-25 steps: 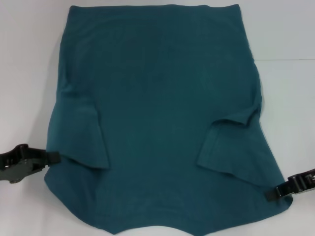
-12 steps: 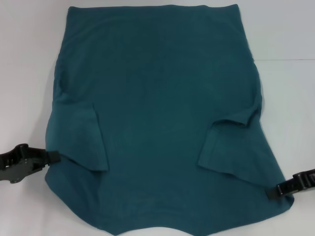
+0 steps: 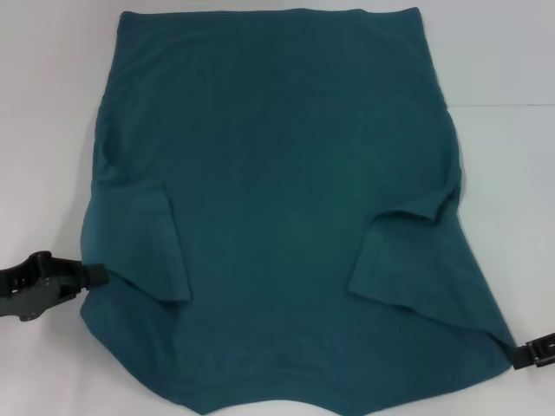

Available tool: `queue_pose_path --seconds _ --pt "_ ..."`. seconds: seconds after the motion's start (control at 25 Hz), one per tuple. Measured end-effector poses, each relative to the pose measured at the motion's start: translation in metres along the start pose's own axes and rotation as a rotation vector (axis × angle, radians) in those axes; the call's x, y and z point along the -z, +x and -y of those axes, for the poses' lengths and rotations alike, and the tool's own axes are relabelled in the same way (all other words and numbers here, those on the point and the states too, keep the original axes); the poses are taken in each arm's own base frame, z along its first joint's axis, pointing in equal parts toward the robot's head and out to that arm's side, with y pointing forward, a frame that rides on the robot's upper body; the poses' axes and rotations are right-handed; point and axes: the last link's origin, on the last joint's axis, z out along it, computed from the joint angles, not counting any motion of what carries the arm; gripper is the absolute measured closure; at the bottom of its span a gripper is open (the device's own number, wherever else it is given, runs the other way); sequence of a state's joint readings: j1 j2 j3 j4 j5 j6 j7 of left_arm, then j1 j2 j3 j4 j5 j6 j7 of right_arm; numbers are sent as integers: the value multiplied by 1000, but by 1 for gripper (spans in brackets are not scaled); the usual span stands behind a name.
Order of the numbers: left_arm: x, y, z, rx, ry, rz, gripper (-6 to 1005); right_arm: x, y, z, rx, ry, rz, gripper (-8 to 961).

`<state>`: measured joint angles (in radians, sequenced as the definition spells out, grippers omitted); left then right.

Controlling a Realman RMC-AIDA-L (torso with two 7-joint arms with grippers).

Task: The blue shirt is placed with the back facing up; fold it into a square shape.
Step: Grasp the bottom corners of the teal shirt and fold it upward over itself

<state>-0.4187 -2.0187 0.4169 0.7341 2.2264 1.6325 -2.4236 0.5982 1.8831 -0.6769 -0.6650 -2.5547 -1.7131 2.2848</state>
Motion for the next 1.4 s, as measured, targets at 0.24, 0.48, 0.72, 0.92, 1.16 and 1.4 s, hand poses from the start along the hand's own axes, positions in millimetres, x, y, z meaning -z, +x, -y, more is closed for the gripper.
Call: queue_pose_path --seconds 0.24,0.48,0.72,0.92,1.16,1.4 --pt "-4 0 -1 4 -3 5 976 -1 -2 5 -5 34 23 289" --pt "-4 1 -1 6 -2 3 976 -8 -8 3 9 47 37 293" --pt "-3 2 0 8 4 -5 976 -11 -11 2 7 60 33 303" --pt "-4 3 0 7 5 -8 976 -14 -15 0 11 62 34 311" --pt "-3 4 1 8 11 -15 976 -16 -18 -2 18 62 26 321" --pt "-3 5 1 8 13 -19 975 -20 -19 -4 16 73 9 332"
